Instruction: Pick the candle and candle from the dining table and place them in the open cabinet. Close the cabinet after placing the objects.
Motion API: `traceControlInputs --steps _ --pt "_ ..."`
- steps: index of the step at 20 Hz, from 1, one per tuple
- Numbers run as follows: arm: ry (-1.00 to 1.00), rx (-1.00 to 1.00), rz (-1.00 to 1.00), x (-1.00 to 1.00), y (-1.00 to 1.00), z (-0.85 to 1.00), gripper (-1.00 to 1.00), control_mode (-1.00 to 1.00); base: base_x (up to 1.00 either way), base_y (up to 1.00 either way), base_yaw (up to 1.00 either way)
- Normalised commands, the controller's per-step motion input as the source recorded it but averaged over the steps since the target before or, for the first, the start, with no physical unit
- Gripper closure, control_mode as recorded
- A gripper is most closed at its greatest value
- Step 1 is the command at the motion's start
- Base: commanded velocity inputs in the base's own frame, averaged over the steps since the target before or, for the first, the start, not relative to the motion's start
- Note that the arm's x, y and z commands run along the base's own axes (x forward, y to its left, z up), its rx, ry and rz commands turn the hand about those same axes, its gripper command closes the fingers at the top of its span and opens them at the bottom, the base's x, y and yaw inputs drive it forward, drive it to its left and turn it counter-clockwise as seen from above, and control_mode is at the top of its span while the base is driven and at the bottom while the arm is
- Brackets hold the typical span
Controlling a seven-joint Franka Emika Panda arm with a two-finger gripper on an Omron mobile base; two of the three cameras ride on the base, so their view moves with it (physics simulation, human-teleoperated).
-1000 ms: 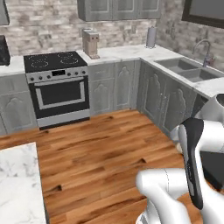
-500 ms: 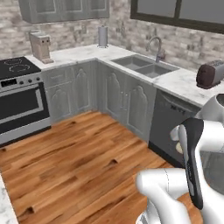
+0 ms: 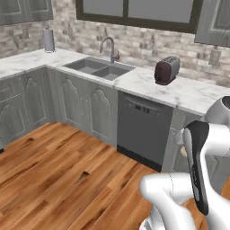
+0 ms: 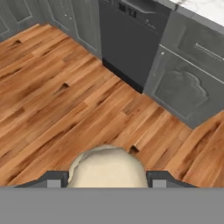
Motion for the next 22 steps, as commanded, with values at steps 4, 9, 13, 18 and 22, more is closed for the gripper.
traceControlInputs --steps 4,9,13,18,22 --pt "0.00 0.00 0.00 0.00 0.00 0.00 1.00 1.00 0.00 0.13 -0.51" --pt "0.00 0.00 0.00 0.00 0.00 0.00 1.00 1.00 0.00 0.12 -0.50" --pt "0.00 0.00 0.00 0.00 0.00 0.00 1.00 1.00 0.00 0.14 -0.50" --pt "0.00 0.00 0.00 0.00 0.00 0.00 1.00 1.00 0.00 0.14 -0.50" --pt "0.00 0.00 0.00 0.00 0.00 0.00 1.00 1.00 0.00 0.15 -0.50"
